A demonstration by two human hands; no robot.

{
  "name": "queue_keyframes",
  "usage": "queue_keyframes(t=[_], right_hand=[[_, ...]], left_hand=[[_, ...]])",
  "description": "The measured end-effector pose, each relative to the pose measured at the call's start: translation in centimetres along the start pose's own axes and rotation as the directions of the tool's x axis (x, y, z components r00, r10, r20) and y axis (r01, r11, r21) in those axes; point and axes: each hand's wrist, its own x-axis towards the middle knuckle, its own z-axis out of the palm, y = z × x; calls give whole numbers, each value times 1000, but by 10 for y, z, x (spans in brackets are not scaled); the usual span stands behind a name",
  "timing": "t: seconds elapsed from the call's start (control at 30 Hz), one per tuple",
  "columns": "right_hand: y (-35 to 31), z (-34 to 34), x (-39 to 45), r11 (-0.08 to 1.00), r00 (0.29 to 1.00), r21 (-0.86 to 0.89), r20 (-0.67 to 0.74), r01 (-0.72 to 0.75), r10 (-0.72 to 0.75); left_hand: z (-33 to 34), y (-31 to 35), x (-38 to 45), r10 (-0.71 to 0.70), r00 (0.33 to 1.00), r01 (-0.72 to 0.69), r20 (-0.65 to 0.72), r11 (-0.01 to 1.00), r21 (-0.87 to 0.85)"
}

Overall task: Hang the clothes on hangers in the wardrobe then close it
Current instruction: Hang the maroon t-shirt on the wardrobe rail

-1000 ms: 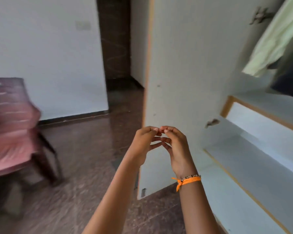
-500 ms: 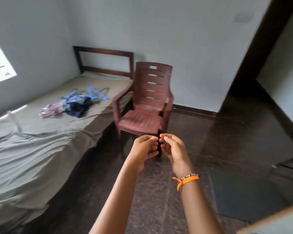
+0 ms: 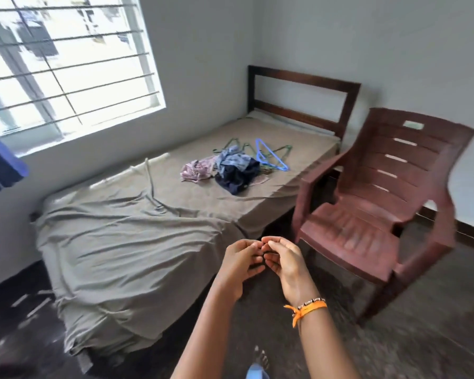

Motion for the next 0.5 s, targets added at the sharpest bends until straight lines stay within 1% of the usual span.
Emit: queue_keyframes(t=[0.13, 0.27, 0.33, 0.43, 0.5], right_hand=[[-40, 40, 105, 1000, 997, 12, 75, -22, 21], [-68, 71, 196, 1000, 994, -12, 110, -29, 30], [-69, 80, 230, 997, 990, -47, 128, -57, 63], [-63, 86, 282, 982, 972, -134, 172, -135, 158], [-60, 88, 321, 967, 965, -187, 162, -173, 204]], left_hand=[[-15, 54, 94, 16, 998, -16, -55, 1000, -7], [-28, 102, 172, 51, 992, -52, -117, 999, -5], [-37, 111, 205, 23, 992, -27, -123, 999, -31], [-48, 114, 261, -49, 987, 39, -150, 997, -73], [-53, 116, 304, -102, 982, 90, -160, 992, -83]])
